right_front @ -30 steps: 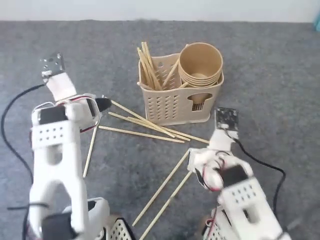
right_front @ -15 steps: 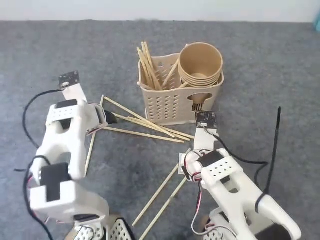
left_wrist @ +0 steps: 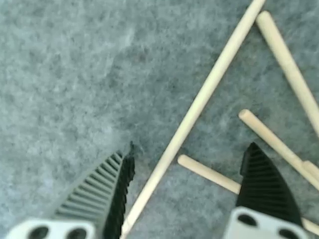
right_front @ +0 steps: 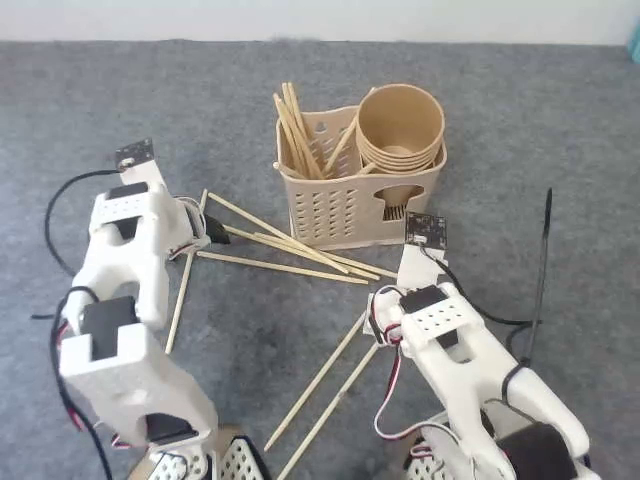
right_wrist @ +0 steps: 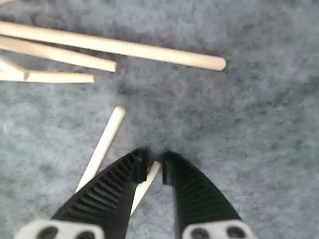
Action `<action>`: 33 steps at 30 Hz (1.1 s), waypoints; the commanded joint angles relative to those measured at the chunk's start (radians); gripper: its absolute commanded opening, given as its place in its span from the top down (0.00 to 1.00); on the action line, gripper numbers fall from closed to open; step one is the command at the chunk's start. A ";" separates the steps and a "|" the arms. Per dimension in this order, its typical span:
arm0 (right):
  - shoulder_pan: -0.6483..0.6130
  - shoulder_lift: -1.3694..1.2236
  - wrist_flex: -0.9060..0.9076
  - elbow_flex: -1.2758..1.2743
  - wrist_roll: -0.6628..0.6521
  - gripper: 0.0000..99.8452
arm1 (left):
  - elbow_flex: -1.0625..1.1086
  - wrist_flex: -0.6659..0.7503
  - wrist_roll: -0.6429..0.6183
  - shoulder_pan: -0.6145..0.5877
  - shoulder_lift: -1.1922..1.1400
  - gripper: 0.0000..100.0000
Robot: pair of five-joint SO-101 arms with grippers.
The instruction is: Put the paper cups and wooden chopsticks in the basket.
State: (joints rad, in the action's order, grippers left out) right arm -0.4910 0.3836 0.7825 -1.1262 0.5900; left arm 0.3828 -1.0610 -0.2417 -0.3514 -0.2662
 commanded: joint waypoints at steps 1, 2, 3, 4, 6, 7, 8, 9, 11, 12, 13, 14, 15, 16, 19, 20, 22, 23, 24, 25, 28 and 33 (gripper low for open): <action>-0.010 -0.028 -0.038 0.043 0.015 0.99 | -0.048 -0.018 -0.009 -0.006 0.003 0.68; -0.010 -0.028 -0.024 0.048 0.014 0.99 | -0.048 -0.018 -0.009 -0.006 0.003 0.68; -0.010 -0.028 0.001 0.058 0.011 0.99 | -0.048 -0.018 -0.009 -0.006 0.003 0.68; -0.010 -0.027 0.036 0.077 -0.008 0.99 | -0.048 -0.018 -0.009 -0.006 0.003 0.68; 0.004 -0.010 0.131 0.123 -0.043 0.99 | -0.048 -0.023 -0.009 -0.006 0.003 0.68; 0.015 0.007 0.174 0.144 -0.057 0.99 | -0.048 -0.032 -0.009 -0.006 0.003 0.68; 0.027 0.028 0.208 0.164 -0.066 0.99 | -0.048 -0.035 -0.008 -0.006 0.003 0.68; 0.041 0.051 0.239 0.178 -0.078 0.99 | -0.048 -0.037 -0.006 -0.006 0.003 0.68; 0.050 0.099 0.282 0.189 -0.117 0.99 | -0.048 -0.038 -0.006 -0.006 0.003 0.68; 0.048 0.120 0.302 0.189 -0.138 0.99 | -0.048 -0.038 -0.006 -0.006 0.003 0.68; 0.044 0.136 0.318 0.189 -0.152 0.99 | -0.048 -0.038 -0.006 -0.006 0.003 0.68; 0.041 0.153 0.326 0.186 -0.163 0.99 | -0.048 -0.038 -0.006 -0.006 0.003 0.68; 0.042 0.162 0.328 0.184 -0.164 0.99 | -0.048 -0.038 -0.006 -0.006 0.003 0.68; 0.045 0.170 0.328 0.184 -0.164 0.99 | -0.048 -0.038 -0.006 -0.006 0.003 0.68; 0.045 0.183 0.331 0.193 -0.163 0.99 | -0.048 -0.038 -0.006 -0.006 0.003 0.68; 0.045 0.185 0.332 0.204 -0.163 0.99 | -0.048 -0.038 -0.006 -0.008 0.003 0.68; 0.054 0.185 0.349 0.241 -0.166 0.99 | -0.048 -0.038 -0.006 -0.008 0.003 0.68; 0.064 0.189 0.367 0.269 -0.167 0.99 | -0.048 -0.038 -0.006 -0.008 0.003 0.68; 0.073 0.202 0.390 0.298 -0.167 0.99 | -0.048 -0.038 -0.006 -0.006 0.003 0.68; 0.085 0.223 0.417 0.330 -0.167 0.99 | -0.048 -0.038 -0.006 -0.006 0.003 0.68; 0.119 0.317 0.499 0.436 -0.180 0.99 | -0.054 -0.032 0.000 -0.002 0.012 0.68; 0.170 0.535 0.581 0.605 -0.249 0.99 | -0.081 0.094 0.236 -0.020 0.023 0.68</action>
State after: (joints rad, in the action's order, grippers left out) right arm -0.3575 0.7702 1.3318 -0.6460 0.3767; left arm 0.3521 -1.0533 -0.1435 -0.3514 -0.2723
